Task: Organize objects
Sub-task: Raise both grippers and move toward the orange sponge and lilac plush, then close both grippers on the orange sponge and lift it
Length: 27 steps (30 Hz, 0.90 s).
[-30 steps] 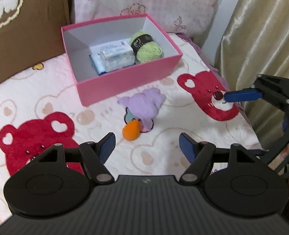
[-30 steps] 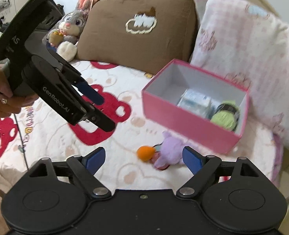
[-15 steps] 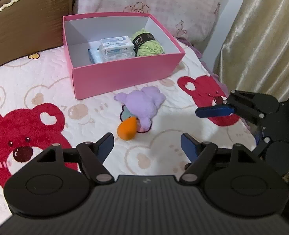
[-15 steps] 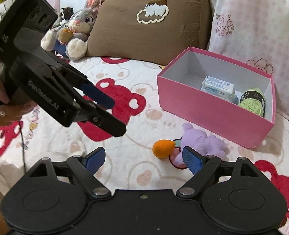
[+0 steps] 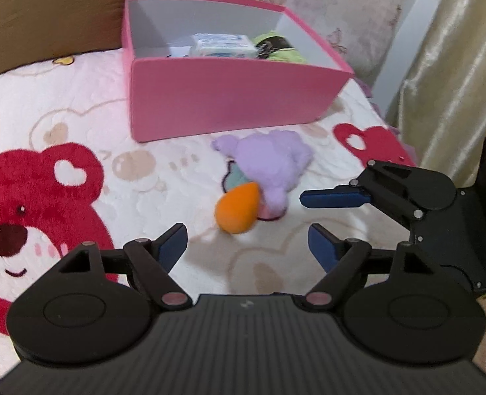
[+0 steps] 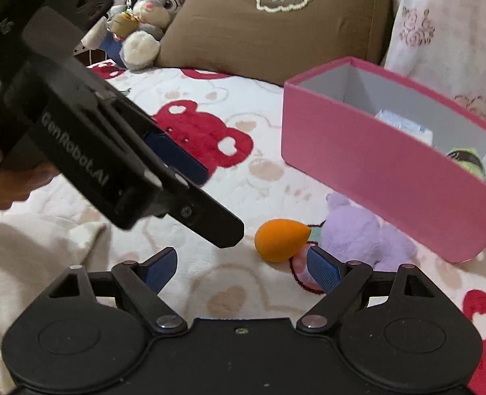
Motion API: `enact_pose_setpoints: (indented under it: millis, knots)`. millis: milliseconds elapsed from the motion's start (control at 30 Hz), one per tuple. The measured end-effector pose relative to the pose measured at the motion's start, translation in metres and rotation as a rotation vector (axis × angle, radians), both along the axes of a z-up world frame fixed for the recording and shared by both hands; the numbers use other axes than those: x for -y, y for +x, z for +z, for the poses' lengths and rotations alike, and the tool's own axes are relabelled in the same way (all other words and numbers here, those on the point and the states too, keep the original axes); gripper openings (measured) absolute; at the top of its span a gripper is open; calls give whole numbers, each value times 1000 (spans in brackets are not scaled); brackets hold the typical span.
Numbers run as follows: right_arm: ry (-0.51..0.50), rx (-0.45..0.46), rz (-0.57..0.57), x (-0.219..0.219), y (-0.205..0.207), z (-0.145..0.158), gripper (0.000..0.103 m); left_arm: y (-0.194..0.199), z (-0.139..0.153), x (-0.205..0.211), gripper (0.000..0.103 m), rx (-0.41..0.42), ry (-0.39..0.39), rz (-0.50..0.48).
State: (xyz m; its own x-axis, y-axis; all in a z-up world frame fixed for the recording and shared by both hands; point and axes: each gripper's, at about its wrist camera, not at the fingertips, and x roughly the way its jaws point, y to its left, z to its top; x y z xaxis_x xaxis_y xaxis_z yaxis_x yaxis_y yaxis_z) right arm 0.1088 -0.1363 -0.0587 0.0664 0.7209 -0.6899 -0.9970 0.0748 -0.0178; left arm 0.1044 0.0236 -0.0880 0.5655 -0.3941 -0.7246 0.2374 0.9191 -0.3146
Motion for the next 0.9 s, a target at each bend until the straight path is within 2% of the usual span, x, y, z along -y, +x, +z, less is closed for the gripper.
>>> enact_pose_setpoints:
  millis: [167,333,367,400,433,467,533,567,633,700,767,833,900]
  knots:
    - [-19,-65,47,-12,4,-21,89,13,-26,-1,80,-5,-41,25]
    - [-30,-20,-10,-20,7,-35,89,34,-43,0,77,-10,-95,37]
    - [-24,-17,-30,-21,9,-37,89,37,-44,0,72,-2,-101,34]
    - [-14,-29,-47,-21,12,-38,88,39,-45,0,59,5,-109,28]
    - [-3,-58,-67,-21,17,-40,87,41,-46,1,51,6,-120,22]
    - [7,-89,-80,-20,20,-41,86,42,-48,0,49,-4,-132,24]
    - [23,-154,-101,-17,26,-45,70,42,-52,1,46,-30,-159,27]
    - [20,-171,-122,-17,27,-48,69,41,-53,2,45,-31,-159,30]
    - [27,-141,-129,-16,24,-50,58,38,-55,3,43,-25,-147,39]
    - [25,-106,-131,-16,21,-48,50,36,-55,1,43,-30,-167,54]
    - [32,-115,-155,-15,24,-44,40,35,-55,0,42,-35,-170,61]
    - [26,-139,-165,-14,27,-39,39,34,-52,0,40,-39,-167,56]
    - [28,-123,-160,-11,23,-34,39,33,-49,0,40,-53,-172,50]
